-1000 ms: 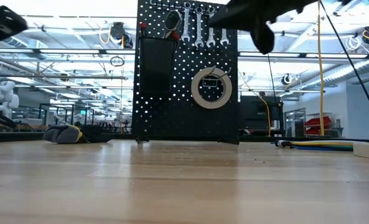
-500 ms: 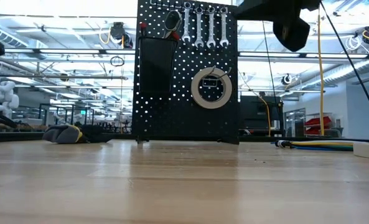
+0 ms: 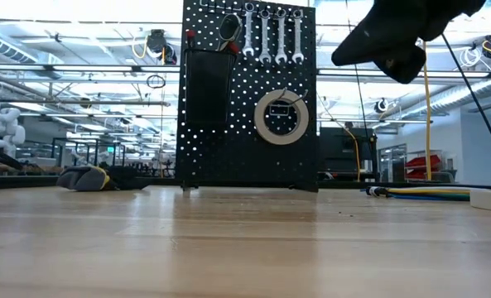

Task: Hang tools onto peg board
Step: Hang the white tape on the peg board

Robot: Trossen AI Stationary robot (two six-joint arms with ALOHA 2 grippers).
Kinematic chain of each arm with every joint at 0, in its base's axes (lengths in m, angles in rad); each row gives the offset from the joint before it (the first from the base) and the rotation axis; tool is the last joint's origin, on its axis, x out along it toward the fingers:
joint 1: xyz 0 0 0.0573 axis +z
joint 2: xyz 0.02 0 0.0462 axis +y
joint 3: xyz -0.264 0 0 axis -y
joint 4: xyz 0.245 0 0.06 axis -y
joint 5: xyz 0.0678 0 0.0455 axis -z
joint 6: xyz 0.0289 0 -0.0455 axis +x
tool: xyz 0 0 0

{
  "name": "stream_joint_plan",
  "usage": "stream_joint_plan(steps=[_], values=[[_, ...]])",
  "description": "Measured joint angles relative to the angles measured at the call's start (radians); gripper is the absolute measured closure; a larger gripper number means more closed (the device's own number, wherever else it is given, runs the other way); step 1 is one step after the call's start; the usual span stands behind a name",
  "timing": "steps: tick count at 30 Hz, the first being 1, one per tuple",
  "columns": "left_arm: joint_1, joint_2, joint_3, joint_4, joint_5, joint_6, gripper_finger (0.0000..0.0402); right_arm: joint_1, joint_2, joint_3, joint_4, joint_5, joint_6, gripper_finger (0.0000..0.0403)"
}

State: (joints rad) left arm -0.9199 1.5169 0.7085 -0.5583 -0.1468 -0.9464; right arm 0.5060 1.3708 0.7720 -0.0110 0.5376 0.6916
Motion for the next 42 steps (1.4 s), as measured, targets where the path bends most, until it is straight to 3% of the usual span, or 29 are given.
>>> stream_joint_plan(steps=[6,12,17,25,28,36,42], values=[[0.0,0.034,0.004,0.001,-0.005,-0.081,0.0215,0.0,0.0,0.0,-0.008,-0.017,-0.038,0.0403],[0.002,0.036,0.004,0.008,-0.018,-0.099,0.0286,0.0,0.0,0.0,-0.009,-0.032,0.008,0.0398],[0.013,0.036,0.002,0.031,-0.036,-0.122,0.0339,-0.003,0.0,0.0,-0.009,-0.125,0.031,0.0399],[0.052,0.038,0.013,0.075,-0.074,-0.219,0.0341,-0.003,0.0,0.0,-0.009,-0.151,0.031,0.0401],[0.073,0.044,0.049,0.096,-0.156,-0.211,0.0341,-0.003,0.0,0.0,-0.008,-0.151,0.031,0.0401],[0.173,0.04,0.139,0.258,-0.404,-0.111,0.0341,-0.009,0.0,0.0,-0.006,-0.148,0.007,0.0401],[0.263,0.036,0.177,0.517,-0.483,0.103,0.0341,-0.01,0.0,0.0,0.03,-0.178,0.103,0.0401]])
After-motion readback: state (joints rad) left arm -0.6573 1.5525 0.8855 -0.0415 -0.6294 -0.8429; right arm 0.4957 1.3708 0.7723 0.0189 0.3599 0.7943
